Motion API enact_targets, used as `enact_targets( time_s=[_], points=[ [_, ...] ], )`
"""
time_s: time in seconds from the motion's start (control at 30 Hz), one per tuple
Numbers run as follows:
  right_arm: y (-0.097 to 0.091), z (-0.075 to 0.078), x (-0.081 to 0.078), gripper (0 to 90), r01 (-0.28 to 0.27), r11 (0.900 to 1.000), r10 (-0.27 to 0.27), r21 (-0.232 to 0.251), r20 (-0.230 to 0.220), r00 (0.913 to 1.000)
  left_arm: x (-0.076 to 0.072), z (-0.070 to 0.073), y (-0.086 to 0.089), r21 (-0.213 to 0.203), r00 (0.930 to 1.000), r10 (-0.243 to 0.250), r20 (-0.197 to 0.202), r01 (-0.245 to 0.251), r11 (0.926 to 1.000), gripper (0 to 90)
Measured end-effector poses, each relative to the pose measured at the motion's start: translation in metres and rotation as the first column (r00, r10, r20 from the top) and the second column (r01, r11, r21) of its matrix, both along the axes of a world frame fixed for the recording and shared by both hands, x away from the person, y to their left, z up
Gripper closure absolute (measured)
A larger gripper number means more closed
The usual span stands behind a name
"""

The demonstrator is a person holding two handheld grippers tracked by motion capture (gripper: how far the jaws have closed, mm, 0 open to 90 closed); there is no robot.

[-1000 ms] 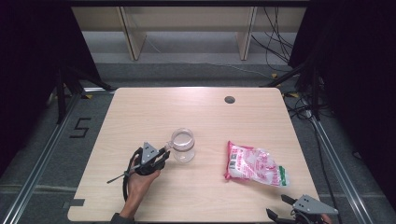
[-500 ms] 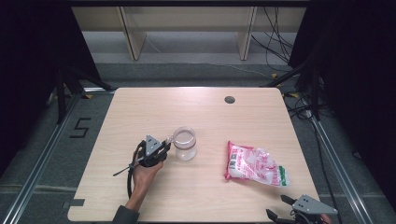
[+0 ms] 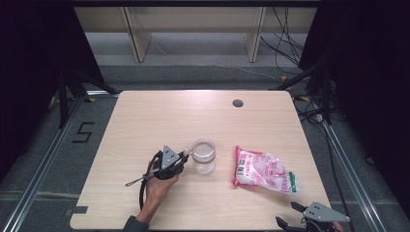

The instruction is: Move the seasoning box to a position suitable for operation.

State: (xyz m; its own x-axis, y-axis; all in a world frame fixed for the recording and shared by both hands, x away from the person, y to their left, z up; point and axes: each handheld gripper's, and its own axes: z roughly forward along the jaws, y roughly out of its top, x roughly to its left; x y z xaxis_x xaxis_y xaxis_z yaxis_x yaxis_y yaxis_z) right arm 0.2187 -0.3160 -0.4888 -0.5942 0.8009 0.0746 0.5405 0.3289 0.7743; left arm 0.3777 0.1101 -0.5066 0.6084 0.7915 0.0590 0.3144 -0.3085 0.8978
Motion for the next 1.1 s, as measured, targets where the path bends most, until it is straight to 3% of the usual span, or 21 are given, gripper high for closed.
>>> enact_targets(
  time_s=[0.07, 0.1, 0.17, 0.23, 0.27, 0.33, 0.47, 0.53, 0.67, 0.7, 0.73, 0.77, 0.9, 1.1],
  points=[
    [0.001, 0.0, -0.001, 25.7, 0.015, 0.9999, -0.015, 0.001, -0.002, 0.9999, -0.003, 0.001, -0.003, 0.001, 0.9999, -0.01, -0.006, 0.01, 0.9999, 77.9],
    [-0.001, 0.0, 0.001, 25.6, -0.002, 0.9999, 0.003, -0.011, 0.019, 0.9998, -0.005, 0.0, -0.005, 0.0, 0.9999, -0.015, -0.004, 0.015, 0.9999, 77.8],
    [0.0, 0.0, 0.0, 25.7, 0.01, 0.9999, -0.01, 0.003, 0.003, 0.9999, -0.007, 0.001, -0.007, 0.002, 0.9997, -0.024, -0.005, 0.024, 0.9997, 77.6],
    [-0.003, 0.0, 0.001, 25.7, -0.003, 0.9998, 0.004, -0.021, 0.029, 0.9996, -0.008, 0.002, -0.007, -0.013, 0.9996, -0.022, -0.02, 0.022, 0.9997, 77.4],
    [-0.001, -0.001, 0.0, 25.6, 0.009, 1.0, -0.009, -0.001, 0.005, 0.9999, -0.008, 0.002, -0.006, -0.011, 0.9994, -0.024, -0.024, 0.024, 0.9996, 77.2],
    [-0.003, 0.0, 0.001, 25.6, -0.006, 0.9997, 0.007, -0.023, 0.028, 0.9996, -0.009, 0.002, -0.006, -0.028, 0.9989, -0.033, -0.034, 0.032, 0.9991, 76.8],
    [-0.001, 0.0, -0.001, 25.6, 0.017, 0.9998, -0.016, 0.012, -0.022, 0.9996, -0.008, 0.003, -0.006, -0.059, 0.9985, -0.029, -0.045, 0.027, 0.9979, 75.5],
    [-0.001, 0.0, -0.001, 25.7, 0.018, 0.9997, -0.017, 0.016, -0.02, 0.9997, -0.008, 0.004, -0.005, -0.085, 0.9971, -0.046, -0.06, 0.041, 0.9956, 70.6],
    [-0.001, -0.001, -0.001, 25.6, 0.016, 0.9998, -0.016, 0.015, -0.02, 0.9997, -0.016, 0.011, 0.0, -0.08, 0.9944, -0.073, -0.076, 0.067, 0.9945, 59.4],
    [-0.002, -0.001, -0.001, 25.7, 0.012, 0.9999, -0.012, 0.009, -0.003, 0.9999, -0.018, 0.013, 0.002, -0.077, 0.9931, -0.076, -0.089, 0.07, 0.9946, 54.5],
    [-0.001, 0.0, -0.001, 25.6, 0.016, 0.9998, -0.015, 0.012, -0.022, 0.9996, -0.02, 0.015, 0.004, -0.081, 0.992, -0.082, -0.096, 0.075, 0.9939, 50.5],
    [-0.002, -0.001, 0.001, 25.7, -0.007, 1.0, 0.007, -0.005, -0.003, 1.0, -0.023, 0.018, 0.005, -0.089, 0.991, -0.086, -0.102, 0.077, 0.993, 47.9],
    [0.0, -0.001, -0.001, 25.7, 0.014, 0.9999, -0.014, 0.003, -0.015, 0.9998, -0.029, 0.03, 0.008, -0.105, 0.9867, -0.124, -0.105, 0.113, 0.988, 39.5],
    [-0.003, -0.001, 0.001, 25.7, 0.009, 1.0, -0.009, 0.004, 0.0, 1.0, -0.033, 0.043, 0.01, -0.136, 0.9854, -0.123, -0.118, 0.107, 0.9849, 30.0]
  ],
)
